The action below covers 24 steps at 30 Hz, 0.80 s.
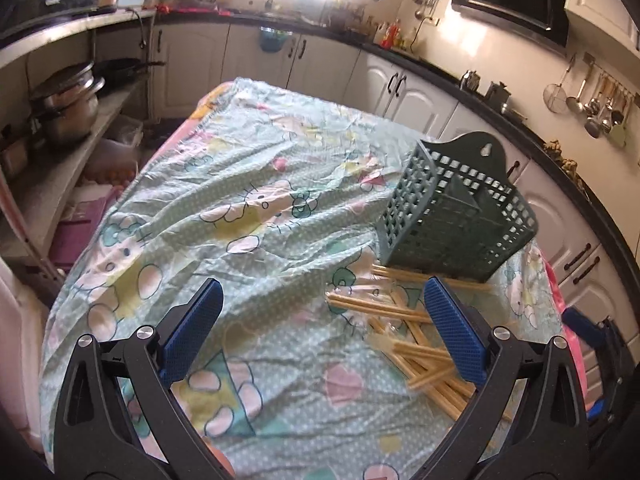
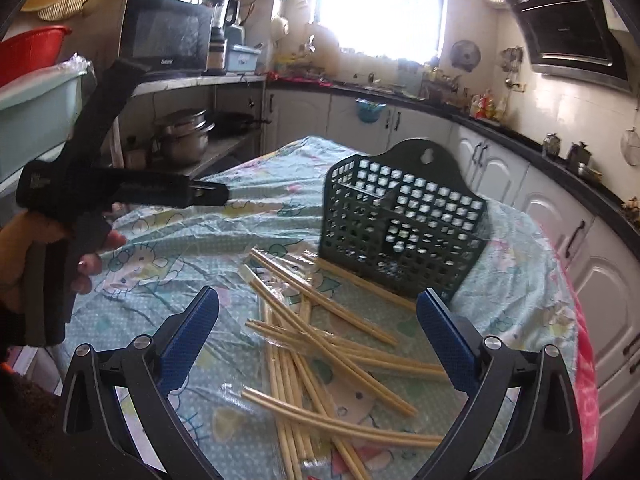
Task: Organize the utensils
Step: 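Move the left tool toward the chopstick pile while the right tool approaches it too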
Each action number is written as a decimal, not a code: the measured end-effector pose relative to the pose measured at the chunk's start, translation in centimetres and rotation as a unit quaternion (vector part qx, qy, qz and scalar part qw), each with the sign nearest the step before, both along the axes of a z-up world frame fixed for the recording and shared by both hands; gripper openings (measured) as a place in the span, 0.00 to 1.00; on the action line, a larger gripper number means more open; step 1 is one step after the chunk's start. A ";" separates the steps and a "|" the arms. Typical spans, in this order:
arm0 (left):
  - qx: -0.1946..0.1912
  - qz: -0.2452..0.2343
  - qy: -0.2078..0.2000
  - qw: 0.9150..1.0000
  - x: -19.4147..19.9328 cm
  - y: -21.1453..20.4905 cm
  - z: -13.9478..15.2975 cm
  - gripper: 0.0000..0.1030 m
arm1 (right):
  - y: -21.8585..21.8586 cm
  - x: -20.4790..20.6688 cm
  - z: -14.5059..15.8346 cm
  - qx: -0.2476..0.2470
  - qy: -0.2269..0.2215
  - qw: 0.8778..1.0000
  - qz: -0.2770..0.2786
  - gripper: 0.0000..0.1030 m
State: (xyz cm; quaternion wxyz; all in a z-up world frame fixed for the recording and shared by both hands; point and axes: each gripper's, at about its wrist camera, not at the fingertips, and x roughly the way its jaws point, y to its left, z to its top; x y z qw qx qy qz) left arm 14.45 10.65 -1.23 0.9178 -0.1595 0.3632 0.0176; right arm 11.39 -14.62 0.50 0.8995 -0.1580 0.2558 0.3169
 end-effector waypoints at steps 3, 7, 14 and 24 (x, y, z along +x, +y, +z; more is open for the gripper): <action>-0.014 -0.010 0.025 1.000 1.8 0.5 -0.7 0.89 | 1.6 0.9 -0.7 -0.013 0.009 1.000 0.017 0.93; -0.030 -0.031 0.065 0.997 3.5 0.8 -1.9 0.82 | 3.4 1.8 -1.7 -0.034 0.019 0.998 0.040 0.87; -0.104 -0.052 0.120 0.986 5.2 1.0 -4.7 0.68 | 6.0 3.1 -4.0 -0.089 0.028 0.994 0.065 0.74; -0.116 -0.051 0.148 0.981 7.3 0.2 -6.6 0.44 | 7.8 4.8 -5.9 -0.122 0.033 0.988 0.084 0.57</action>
